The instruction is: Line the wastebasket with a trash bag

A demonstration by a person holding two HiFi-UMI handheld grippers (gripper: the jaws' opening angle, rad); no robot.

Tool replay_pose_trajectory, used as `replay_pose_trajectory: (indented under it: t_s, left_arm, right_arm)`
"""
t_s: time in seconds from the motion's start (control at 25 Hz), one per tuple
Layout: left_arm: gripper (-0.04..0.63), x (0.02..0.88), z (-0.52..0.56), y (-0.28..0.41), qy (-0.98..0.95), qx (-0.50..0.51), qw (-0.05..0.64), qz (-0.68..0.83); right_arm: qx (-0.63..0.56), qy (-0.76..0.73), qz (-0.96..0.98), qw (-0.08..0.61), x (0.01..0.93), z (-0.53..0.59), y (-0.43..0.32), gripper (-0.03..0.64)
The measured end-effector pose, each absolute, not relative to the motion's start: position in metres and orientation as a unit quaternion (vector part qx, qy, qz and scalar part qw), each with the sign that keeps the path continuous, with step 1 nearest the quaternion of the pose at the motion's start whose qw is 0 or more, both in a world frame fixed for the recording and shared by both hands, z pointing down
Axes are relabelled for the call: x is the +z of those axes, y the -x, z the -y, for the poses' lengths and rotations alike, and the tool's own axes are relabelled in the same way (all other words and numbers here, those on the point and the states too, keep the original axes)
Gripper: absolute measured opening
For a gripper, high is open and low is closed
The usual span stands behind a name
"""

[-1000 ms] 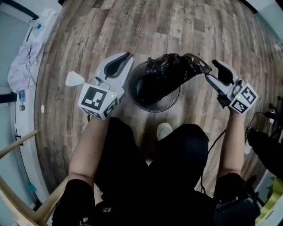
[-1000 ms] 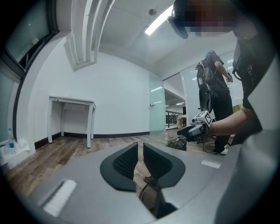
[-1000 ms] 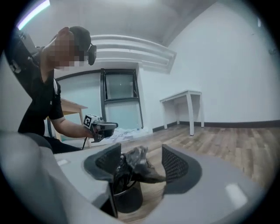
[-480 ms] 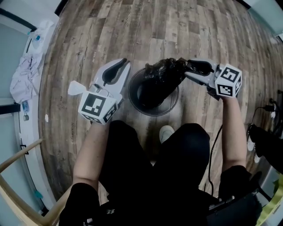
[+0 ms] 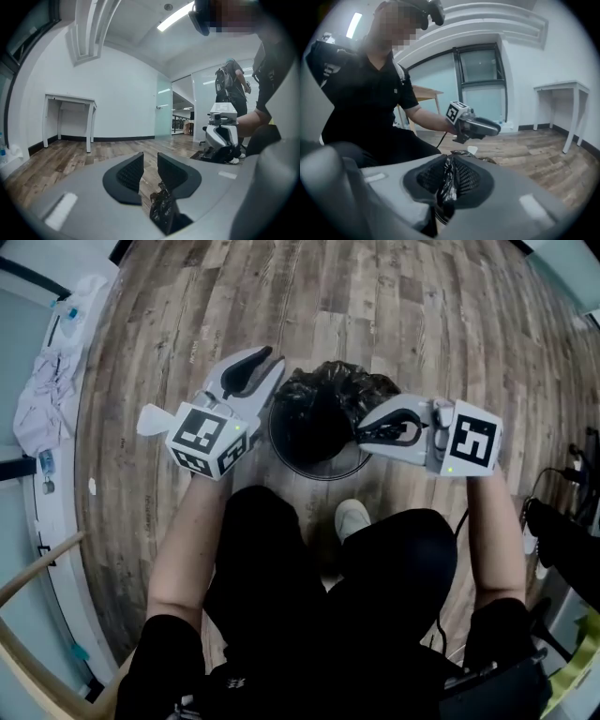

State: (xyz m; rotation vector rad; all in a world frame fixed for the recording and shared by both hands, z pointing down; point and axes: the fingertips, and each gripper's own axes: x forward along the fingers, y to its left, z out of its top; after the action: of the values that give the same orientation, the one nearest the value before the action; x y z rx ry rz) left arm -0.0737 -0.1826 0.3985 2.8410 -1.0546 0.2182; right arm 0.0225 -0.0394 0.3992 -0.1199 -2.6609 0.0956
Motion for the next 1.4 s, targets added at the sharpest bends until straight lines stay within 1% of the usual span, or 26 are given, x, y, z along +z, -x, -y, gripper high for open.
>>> replay_pose_trajectory:
  t_s: [0.2,0.28,0.4,0.48,0.64,0.8,0.92,1.04,1.08,1.12,1.16,1.2,1.36,1.4]
  left_arm:
    - [0.107,0.409,0.180,0.072,-0.934,0.063,0.063,0.345]
    - [0.109,0.420,0.182,0.072,-0.935,0.075,0.070,0.339]
    - [0.141,0.445,0.189,0.070,-0.937,0.106,0.094,0.318]
    - [0.176,0.458,0.188,0.068,-0.940,0.118,0.119,0.298]
    - [0.202,0.470,0.179,0.064,-0.943,0.135,0.153,0.264]
    - [0.207,0.482,0.165,0.053,-0.945,0.159,0.189,0.216]
    - [0.210,0.487,0.157,0.047,-0.946,0.166,0.197,0.198]
    - [0.209,0.506,0.145,0.044,-0.938,0.204,0.219,0.176]
    - [0.198,0.513,0.138,0.043,-0.935,0.221,0.225,0.165]
    - [0.156,0.518,0.133,0.044,-0.932,0.233,0.228,0.158]
    - [0.073,0.520,0.131,0.045,-0.932,0.235,0.227,0.158]
    - [0.009,0.519,0.130,0.046,-0.932,0.230,0.227,0.164]
    - [0.008,0.510,0.127,0.056,-0.933,0.218,0.219,0.183]
    - [0.008,0.509,0.126,0.059,-0.933,0.219,0.217,0.187]
  right_arm:
    - [0.035,0.112,0.967,0.228,0.393,0.002,-0.011,0.048]
    - [0.046,0.131,0.964,0.226,0.394,-0.007,-0.008,0.048]
    - [0.050,0.142,0.962,0.226,0.395,-0.009,-0.008,0.048]
    - [0.048,0.146,0.963,0.220,0.393,-0.009,-0.008,0.048]
    - [0.043,0.154,0.963,0.217,0.392,-0.011,-0.008,0.048]
    - [0.043,0.155,0.963,0.216,0.390,-0.011,-0.007,0.048]
    - [0.045,0.155,0.963,0.215,0.390,-0.011,-0.008,0.048]
    - [0.037,0.150,0.962,0.225,0.391,-0.013,-0.008,0.048]
    - [0.030,0.147,0.962,0.228,0.390,-0.014,-0.007,0.047]
    - [0.026,0.145,0.963,0.227,0.389,-0.015,-0.005,0.048]
    - [0.023,0.145,0.964,0.223,0.387,-0.017,-0.004,0.048]
    - [0.023,0.146,0.964,0.219,0.386,-0.017,-0.002,0.048]
    - [0.019,0.139,0.960,0.240,0.397,-0.016,-0.004,0.048]
    - [0.018,0.134,0.960,0.245,0.398,-0.014,-0.006,0.057]
